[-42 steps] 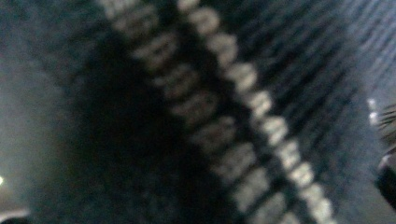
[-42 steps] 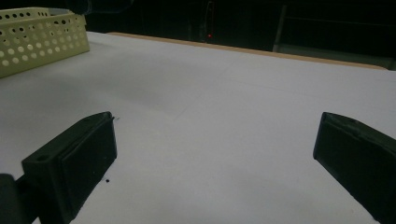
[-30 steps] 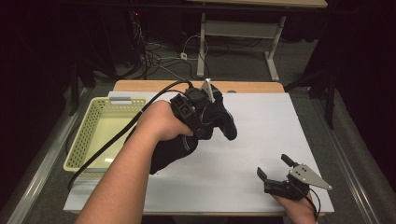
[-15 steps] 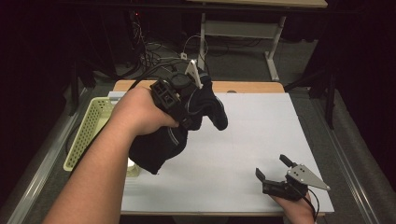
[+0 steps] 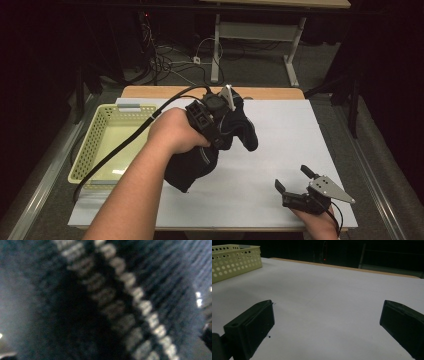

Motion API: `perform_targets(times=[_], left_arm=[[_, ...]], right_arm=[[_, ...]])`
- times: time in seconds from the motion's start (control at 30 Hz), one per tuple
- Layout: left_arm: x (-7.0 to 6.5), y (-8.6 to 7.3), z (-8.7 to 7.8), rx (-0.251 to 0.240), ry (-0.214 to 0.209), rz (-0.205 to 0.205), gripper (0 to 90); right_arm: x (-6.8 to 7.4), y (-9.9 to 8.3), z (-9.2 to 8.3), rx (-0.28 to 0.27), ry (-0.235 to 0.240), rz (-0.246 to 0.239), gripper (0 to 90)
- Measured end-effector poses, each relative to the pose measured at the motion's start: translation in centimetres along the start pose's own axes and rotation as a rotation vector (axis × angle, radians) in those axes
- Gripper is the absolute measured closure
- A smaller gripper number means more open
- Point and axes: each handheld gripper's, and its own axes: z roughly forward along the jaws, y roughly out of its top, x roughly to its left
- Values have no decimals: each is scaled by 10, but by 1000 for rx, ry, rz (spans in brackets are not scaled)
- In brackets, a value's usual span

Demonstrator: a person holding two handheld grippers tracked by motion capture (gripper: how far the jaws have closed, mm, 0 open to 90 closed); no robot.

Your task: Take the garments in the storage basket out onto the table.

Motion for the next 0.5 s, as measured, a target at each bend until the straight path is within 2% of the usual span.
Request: perform_targets(times=[0.1,0.27,0.4,0.5], left_arm=[[3,3,20,-15,21,-6,552],[10,-1,56,-59,50,-20,539],[15,-10,83,-117,36,-28,514],[19,-19,104,-168,15,-48,512]], right_arm=[[-3,0,-2,1,-6,9,3],[-5,0,-4,-7,-9,17,3],[-5,0,-4,-4,-10,15,3],[-4,0,-3,-2,-9,16,3]])
